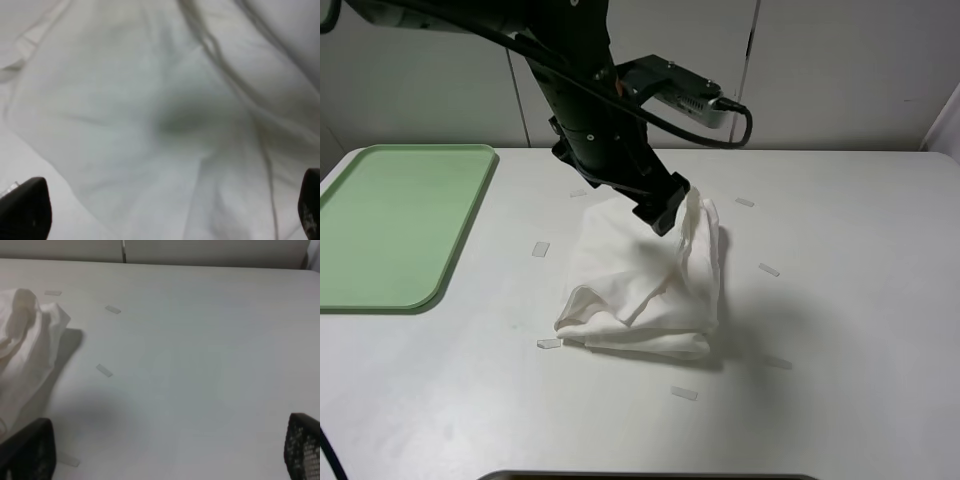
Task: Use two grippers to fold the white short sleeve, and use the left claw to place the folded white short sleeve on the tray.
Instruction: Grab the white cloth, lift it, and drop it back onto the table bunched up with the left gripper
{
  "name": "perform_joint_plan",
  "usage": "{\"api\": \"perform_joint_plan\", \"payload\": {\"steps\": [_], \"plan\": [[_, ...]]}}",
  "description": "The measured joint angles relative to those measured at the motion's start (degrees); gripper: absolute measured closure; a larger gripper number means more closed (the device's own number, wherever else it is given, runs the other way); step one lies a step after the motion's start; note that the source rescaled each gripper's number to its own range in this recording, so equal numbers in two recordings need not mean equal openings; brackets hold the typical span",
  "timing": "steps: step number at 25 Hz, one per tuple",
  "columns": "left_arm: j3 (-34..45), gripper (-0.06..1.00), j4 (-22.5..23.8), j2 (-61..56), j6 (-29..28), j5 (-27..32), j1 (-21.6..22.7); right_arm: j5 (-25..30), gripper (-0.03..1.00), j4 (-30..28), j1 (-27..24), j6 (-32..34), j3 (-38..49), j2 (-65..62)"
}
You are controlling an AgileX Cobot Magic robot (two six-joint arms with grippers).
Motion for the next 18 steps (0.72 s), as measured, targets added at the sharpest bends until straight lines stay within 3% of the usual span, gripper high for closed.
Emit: {"api": "perform_joint_plan", "payload": {"steps": [11,18], "plan": [[5.98,-0.04,0.07,0.00,-0.11,-1.25,1.52,0.00,-0.03,0.00,0.00,0.00,0.00,0.00],[13.48,-0.04,0.07,0.00,-1.86,-6.56,1.59,0.00,-0.03,0.00,0.00,0.00,0.00,0.00]]}}
